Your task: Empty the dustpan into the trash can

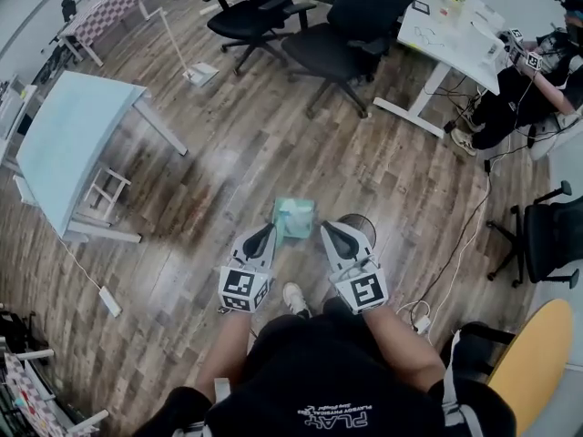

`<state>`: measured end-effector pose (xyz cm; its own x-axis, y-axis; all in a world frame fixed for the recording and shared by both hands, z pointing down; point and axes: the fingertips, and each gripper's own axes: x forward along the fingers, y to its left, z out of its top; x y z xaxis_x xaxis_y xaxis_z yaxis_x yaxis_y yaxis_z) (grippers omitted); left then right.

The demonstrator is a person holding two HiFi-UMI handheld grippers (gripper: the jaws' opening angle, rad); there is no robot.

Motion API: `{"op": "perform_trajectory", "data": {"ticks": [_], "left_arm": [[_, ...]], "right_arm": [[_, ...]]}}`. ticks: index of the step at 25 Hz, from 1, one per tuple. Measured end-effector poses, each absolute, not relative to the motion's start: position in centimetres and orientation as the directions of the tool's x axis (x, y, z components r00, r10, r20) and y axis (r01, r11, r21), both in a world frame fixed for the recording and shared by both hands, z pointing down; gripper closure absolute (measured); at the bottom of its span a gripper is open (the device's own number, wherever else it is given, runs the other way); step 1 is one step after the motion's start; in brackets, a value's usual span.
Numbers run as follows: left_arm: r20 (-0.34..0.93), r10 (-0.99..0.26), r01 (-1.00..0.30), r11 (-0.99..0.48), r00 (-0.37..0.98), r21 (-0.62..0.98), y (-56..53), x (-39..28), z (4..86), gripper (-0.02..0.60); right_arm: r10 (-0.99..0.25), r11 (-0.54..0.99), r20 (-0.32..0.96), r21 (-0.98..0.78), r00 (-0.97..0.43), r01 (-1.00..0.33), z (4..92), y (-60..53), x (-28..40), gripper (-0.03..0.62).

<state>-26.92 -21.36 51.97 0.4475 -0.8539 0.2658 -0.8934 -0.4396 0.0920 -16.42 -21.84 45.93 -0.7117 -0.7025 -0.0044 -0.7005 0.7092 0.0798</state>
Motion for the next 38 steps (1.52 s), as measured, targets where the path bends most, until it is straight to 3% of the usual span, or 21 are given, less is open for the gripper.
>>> {"op": "perform_trajectory", "data": {"ticks": [9,15,16,18,19,32,38], "left_arm": [[0.342,-0.838,-0.904,-0.415,0.424,0.104,-24.1,-26.8,56.1,0.555],[0.475,-0.809,-0.931,-0.358,0.347,0.070,-25.6,-26.9,61.5,0.554],[0.497,-0.797,-0.934,-0.348,0.342,0.085,-25.8,-26.8,62.5,0.535],[0.539,-0.772,-0.938,-0.321,0.338,0.128,-26.1,-26.8,64.6,0.433],[0.559,-0.762,-0.943,-0.303,0.327,0.138,-26.2,-27.0,65.5,0.419],[0.755,-0.608,-0.968,-0.191,0.245,0.160,-28.2,-27.2,78.0,0.313],[0.823,-0.516,-0.971,-0.163,0.236,0.176,-28.8,-26.9,82.3,0.310]], "right_arm": [[-0.693,0.721,0.056,0.062,-0.719,-0.690,49.4,-24.3,-16.1,0.569],[-0.668,0.743,0.089,0.030,-0.739,-0.668,52.4,-25.9,-15.6,0.569],[-0.666,0.745,0.092,0.018,-0.741,-0.667,52.8,-26.1,-15.5,0.569],[-0.663,0.745,0.102,-0.005,-0.742,-0.667,53.7,-26.4,-15.1,0.569],[-0.663,0.744,0.108,-0.010,-0.741,-0.668,54.2,-26.5,-14.9,0.569],[-0.637,0.746,0.230,-0.055,-0.735,-0.664,60.8,-27.2,-13.2,0.569],[-0.641,0.727,0.265,-0.091,-0.720,-0.681,62.9,-26.7,-12.0,0.569]]}}
